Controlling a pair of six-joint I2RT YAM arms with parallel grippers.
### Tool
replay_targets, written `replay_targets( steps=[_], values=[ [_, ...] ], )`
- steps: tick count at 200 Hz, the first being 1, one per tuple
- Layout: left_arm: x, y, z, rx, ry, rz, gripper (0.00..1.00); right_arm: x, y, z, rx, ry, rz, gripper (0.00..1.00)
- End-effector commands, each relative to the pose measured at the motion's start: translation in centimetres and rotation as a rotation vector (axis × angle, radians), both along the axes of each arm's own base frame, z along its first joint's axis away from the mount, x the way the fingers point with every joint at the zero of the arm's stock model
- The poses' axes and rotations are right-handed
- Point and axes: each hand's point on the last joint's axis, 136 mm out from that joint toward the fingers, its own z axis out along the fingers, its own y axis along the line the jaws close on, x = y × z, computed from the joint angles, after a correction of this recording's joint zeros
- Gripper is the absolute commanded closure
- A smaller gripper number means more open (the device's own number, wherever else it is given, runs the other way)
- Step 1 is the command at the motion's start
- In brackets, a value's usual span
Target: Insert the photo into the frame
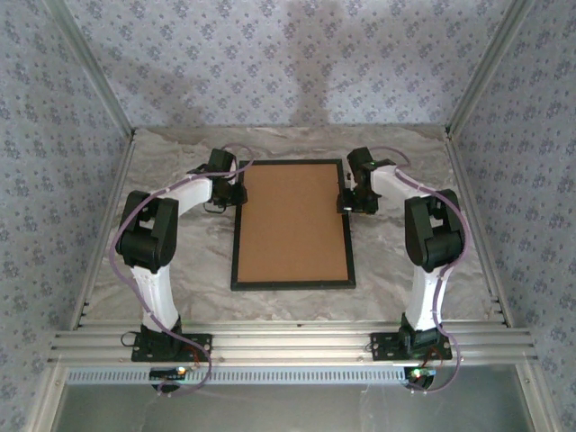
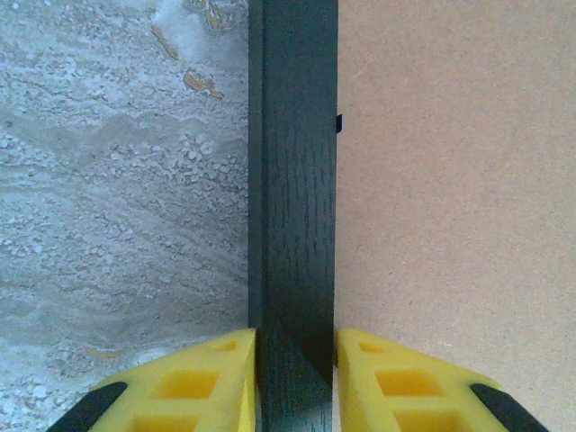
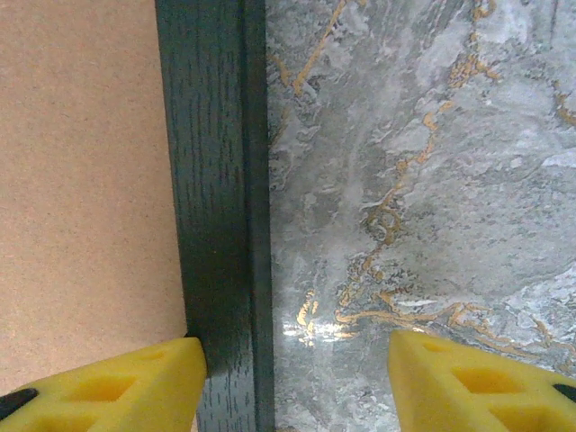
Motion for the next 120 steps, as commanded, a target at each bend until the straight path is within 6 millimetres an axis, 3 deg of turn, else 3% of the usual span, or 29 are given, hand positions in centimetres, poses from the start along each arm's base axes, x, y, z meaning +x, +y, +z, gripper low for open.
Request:
replay_targets(
  steps=[1, 58, 120],
  values=[
    [-3.3, -0.3, -2.6, 0.001, 0.125, -0.031, 0.72, -1.7, 1.2, -3.1, -0.008, 0.088, 0.011, 0.42],
    [-3.5, -0.9, -2.7, -0.031, 0.122, -0.030, 0.74, -2.5, 4.4, -4.6, 0.028, 0.148, 0.049, 0.42],
    [-3.9, -1.4, -3.1, -0.041, 0.131, -0.040, 0.75, -3.0, 5.1, -6.0, 0.073, 0.194, 0.014, 0.42]
  ],
)
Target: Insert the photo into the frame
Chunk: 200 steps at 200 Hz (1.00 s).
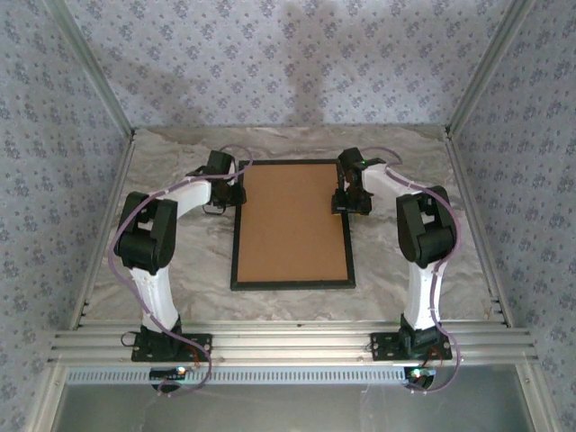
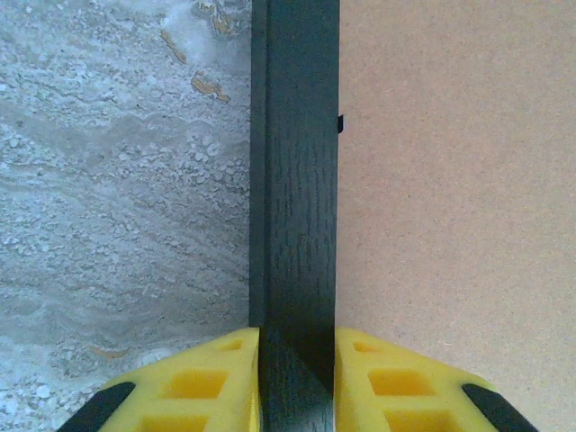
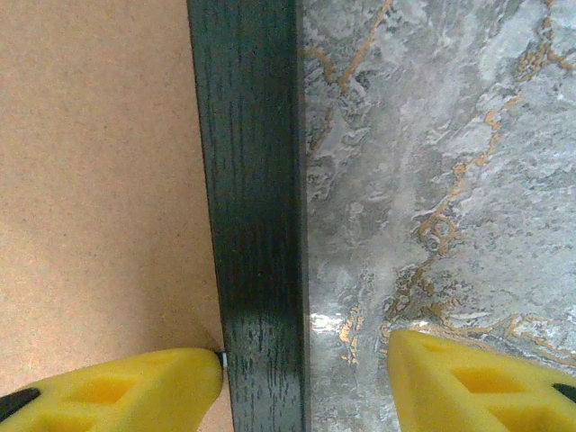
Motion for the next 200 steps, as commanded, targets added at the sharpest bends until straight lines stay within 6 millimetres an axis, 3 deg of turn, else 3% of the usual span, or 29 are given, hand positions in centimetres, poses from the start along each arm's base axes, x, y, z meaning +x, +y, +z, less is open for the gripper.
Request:
replay_targets(
  steps=[1, 58, 101, 147, 169, 200],
  values=[
    [-3.8, -1.5, -3.1, -0.025, 0.150, -0.056, 0.75, -3.1, 3.6, -5.0, 0.094, 0.154, 0.034, 0.42],
    [-3.8, -1.3, -3.0, -0.022, 0.146, -0.052, 0.75, -2.6, 2.8, -4.3, 0.178, 0.140, -0.006, 0.42],
    [-3.5, -0.8, -2.8, -0.013, 0.144, -0.042, 0.75, -1.3, 1.3, 0.8, 0.100, 0.033, 0.031, 0.42],
    [-3.3, 0.2, -2.2, -0.001, 0.136, -0.018, 0.75, -1.0, -2.4, 6.2, -0.038, -0.074, 0.021, 0.41],
    [-3.2, 0.4, -1.9, 0.001, 0.130, -0.016, 0.74, -1.6, -3.8, 7.3, -0.059, -0.090, -0.003, 0.41],
    [-3.0, 0.4, -1.7, 0.002, 0.128, -0.017, 0.74, -3.4, -4.3, 6.9, -0.042, -0.066, -0.020, 0.40]
  ],
)
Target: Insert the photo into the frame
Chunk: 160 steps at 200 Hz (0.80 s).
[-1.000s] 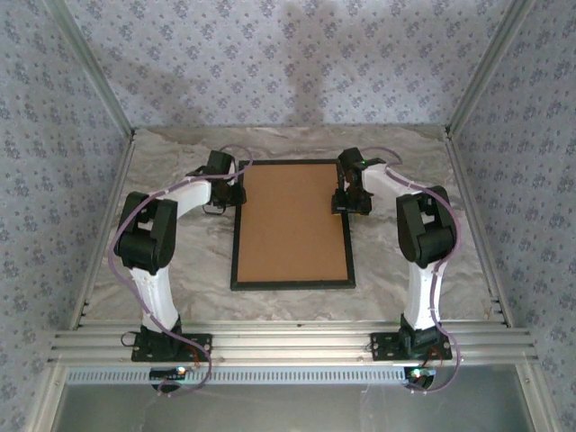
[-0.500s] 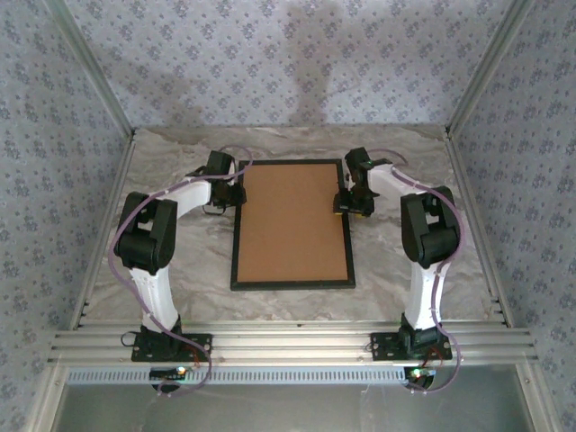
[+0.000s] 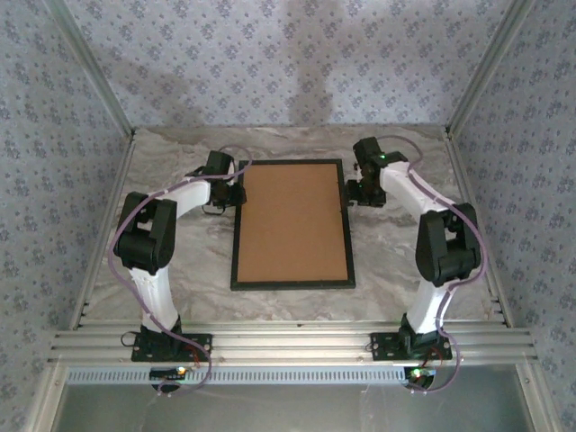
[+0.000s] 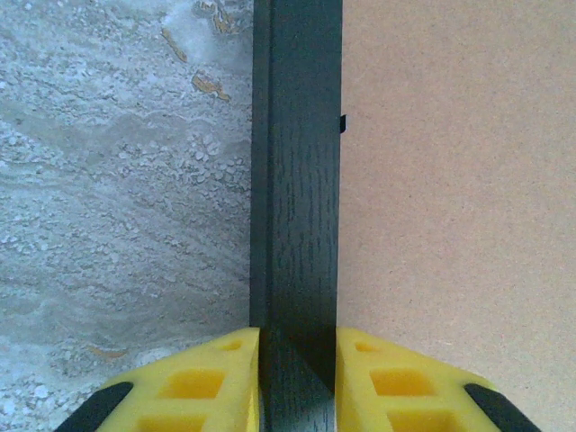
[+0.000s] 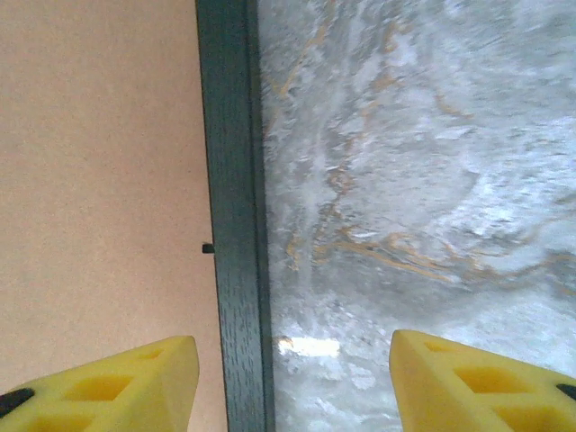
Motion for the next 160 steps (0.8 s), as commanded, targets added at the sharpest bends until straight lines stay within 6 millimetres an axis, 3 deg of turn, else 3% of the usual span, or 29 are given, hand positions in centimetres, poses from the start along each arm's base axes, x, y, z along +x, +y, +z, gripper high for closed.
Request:
replay_targets(
  steps=[1, 93, 103, 160],
  values=[
    [-3.0, 0.3, -1.8, 0.009, 0.129, -0.020, 0.74, -2.5, -1.2, -0.5, -0.030, 0.055, -0.006, 0.40],
    [-3.2, 0.3, -1.7, 0.013, 0.129, -0.024, 0.74, -7.7, 0.1, -3.0, -0.062, 0.144, 0.037, 0.39],
    [-3.2, 0.3, -1.7, 0.013, 0.128, -0.024, 0.74, -9.3, -0.1, -4.1, -0.078, 0.191, 0.046, 0.39],
    [-3.3, 0.4, -1.8, 0.013, 0.131, -0.023, 0.74, -11.1, 0.2, -5.2, -0.089, 0.236, 0.057, 0.39]
  ],
)
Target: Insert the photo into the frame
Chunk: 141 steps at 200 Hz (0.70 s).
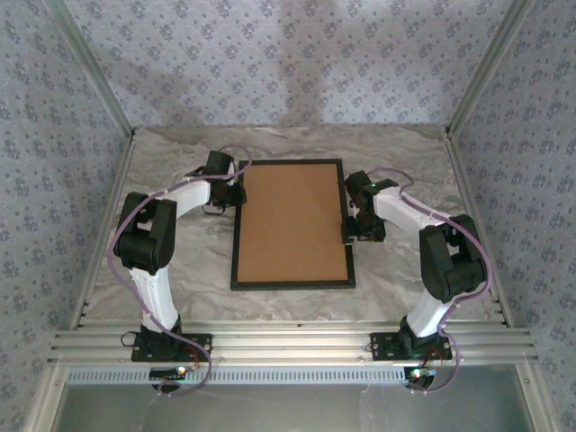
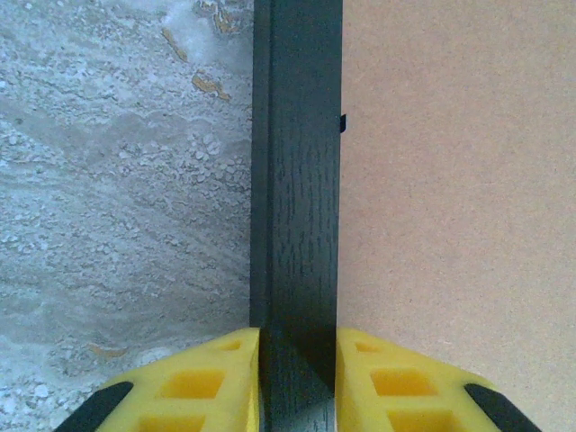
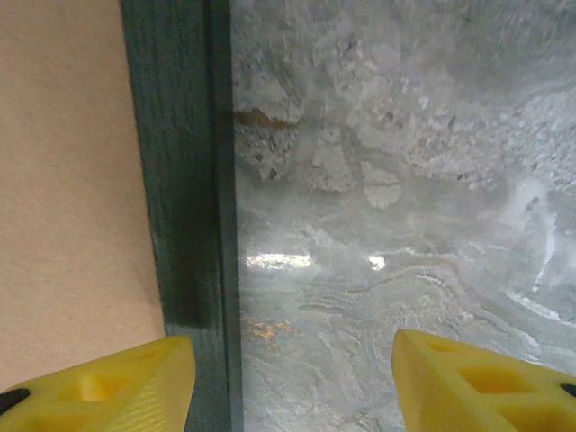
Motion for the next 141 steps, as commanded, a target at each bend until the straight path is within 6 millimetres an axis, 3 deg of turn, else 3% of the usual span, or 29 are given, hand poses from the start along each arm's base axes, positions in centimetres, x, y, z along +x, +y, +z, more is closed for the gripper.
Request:
replay_targets(
  steps=[1, 95, 141],
  values=[
    [-3.2, 0.3, -1.8, 0.014, 0.132, -0.023, 0.74, -1.3, 0.0, 0.2, -0.007, 0.022, -0.014, 0.39],
    [-3.3, 0.2, -1.9, 0.005, 0.135, -0.023, 0.74, -0.8, 1.4, -1.1, 0.038, 0.016, -0.007, 0.39],
    [-3.4, 0.2, -1.9, 0.003, 0.135, -0.023, 0.74, -1.3, 1.2, -1.9, 0.020, 0.042, -0.009, 0.39]
  ],
)
